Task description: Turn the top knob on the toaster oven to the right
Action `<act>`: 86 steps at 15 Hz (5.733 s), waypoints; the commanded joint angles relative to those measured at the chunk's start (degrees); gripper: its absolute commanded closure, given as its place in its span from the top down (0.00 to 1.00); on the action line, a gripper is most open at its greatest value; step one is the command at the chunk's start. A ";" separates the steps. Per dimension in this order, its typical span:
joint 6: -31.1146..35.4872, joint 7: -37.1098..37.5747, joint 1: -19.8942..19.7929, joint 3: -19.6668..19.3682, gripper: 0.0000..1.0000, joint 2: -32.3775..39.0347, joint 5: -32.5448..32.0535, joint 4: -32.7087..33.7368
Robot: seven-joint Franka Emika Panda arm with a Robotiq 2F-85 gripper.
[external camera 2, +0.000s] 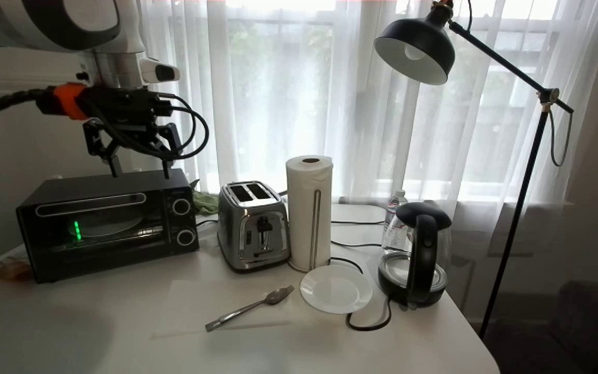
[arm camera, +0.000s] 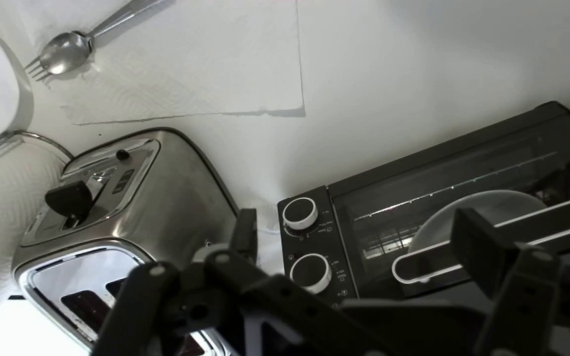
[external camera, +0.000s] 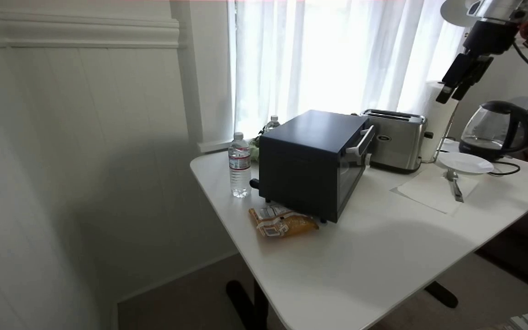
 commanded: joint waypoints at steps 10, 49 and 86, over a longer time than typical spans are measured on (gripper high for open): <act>16.55 -1.99 0.13 0.28 0.59 18.47 3.10 7.49; 27.24 -21.56 -11.31 11.65 0.00 39.10 5.00 19.98; 7.50 -16.08 -10.39 11.88 0.00 24.61 7.74 16.45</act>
